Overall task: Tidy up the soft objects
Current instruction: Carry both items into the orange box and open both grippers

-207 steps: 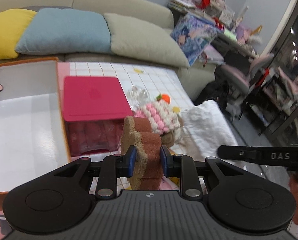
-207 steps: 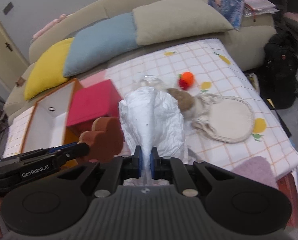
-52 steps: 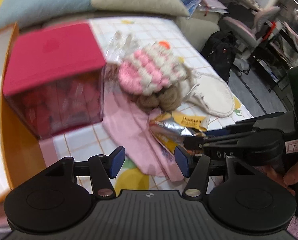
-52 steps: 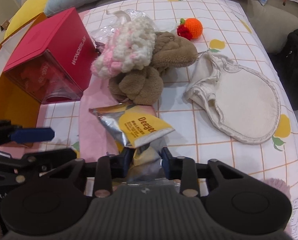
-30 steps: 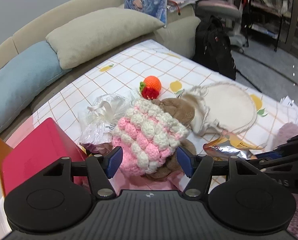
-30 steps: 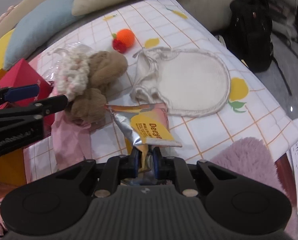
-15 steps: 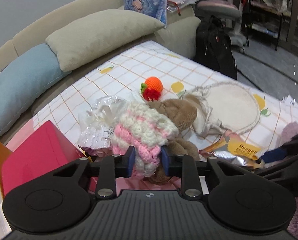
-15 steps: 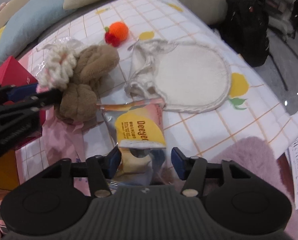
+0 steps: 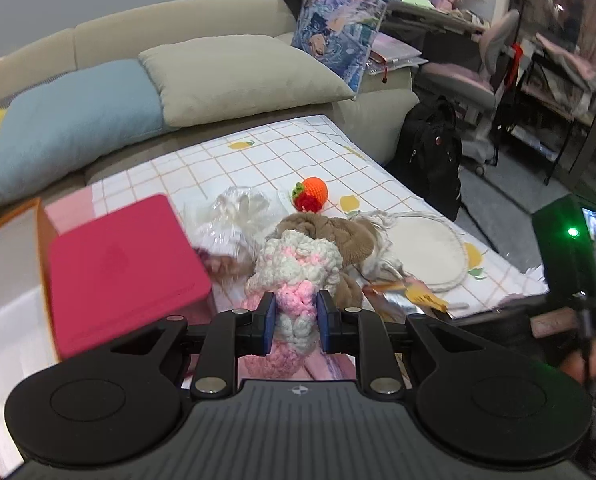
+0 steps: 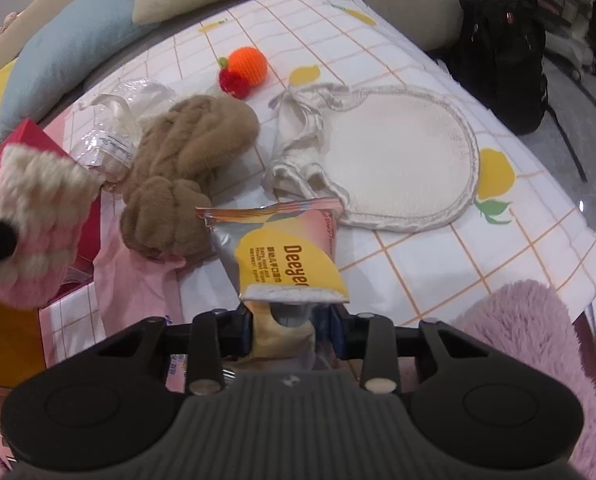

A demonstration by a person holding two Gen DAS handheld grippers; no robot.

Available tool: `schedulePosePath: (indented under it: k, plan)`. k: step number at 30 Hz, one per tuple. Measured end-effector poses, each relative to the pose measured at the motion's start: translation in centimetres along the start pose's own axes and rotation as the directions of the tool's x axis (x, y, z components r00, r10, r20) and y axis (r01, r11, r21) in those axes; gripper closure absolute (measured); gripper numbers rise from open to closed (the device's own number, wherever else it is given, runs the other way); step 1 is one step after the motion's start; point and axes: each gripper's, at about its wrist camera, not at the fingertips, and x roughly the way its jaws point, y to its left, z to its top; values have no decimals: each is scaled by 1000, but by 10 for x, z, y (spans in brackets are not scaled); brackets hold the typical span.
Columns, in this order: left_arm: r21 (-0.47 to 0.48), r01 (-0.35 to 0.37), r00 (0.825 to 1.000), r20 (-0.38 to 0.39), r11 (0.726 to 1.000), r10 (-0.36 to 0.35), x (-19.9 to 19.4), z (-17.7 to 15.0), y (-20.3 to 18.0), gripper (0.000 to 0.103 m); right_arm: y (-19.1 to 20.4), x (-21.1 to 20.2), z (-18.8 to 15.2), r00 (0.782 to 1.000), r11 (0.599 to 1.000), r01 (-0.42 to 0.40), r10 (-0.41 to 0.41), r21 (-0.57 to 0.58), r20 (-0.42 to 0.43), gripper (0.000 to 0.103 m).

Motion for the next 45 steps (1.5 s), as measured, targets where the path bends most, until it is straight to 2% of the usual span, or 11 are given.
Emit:
schedulePosePath:
  k: [3,7,11,13,19,23,26,31,36,39,45]
  plan:
    - [-30,18,1000,15,999,-18,-19,-8,3,79,4,-14,-5,1000,1000,-3,3,-17,23,68]
    - [-88,43,998,51,995,-39,-47,-15,14,79,4,-36,-16,998,998,-61,60,20,29,68]
    - [-186,69,994,94,980,-52,-75,-21,36,79,25,-59,-29,994,996,-89,91,-29,54,68]
    - [-227,71,992,121,971,-44,-89,-25,48,79,40,-72,-32,988,989,-138,141,-47,56,68]
    - [-344,29,979,197,938,43,-129,-32,89,79,106,-107,-30,937,930,-340,347,-142,30,68]
    - [-454,-11,969,216,891,122,-146,-41,123,79,157,-118,-20,886,868,-456,463,-199,-12,68]
    - [-521,-65,968,175,851,181,-146,-49,144,79,196,-116,-16,872,840,-485,486,-243,-57,68]
    - [-646,-31,978,139,762,158,-136,-66,176,80,257,-91,-12,884,827,-467,442,-313,-153,68]
    - [-751,-46,990,52,659,129,-112,-84,201,80,299,-58,-12,933,849,-357,305,-390,-190,68]
    - [-778,-60,995,6,625,102,-100,-94,212,80,318,-43,-15,952,839,-298,227,-455,-206,68]
    - [-821,-65,998,-42,567,53,-84,-108,227,80,332,-22,-21,966,815,-230,122,-532,-229,67]
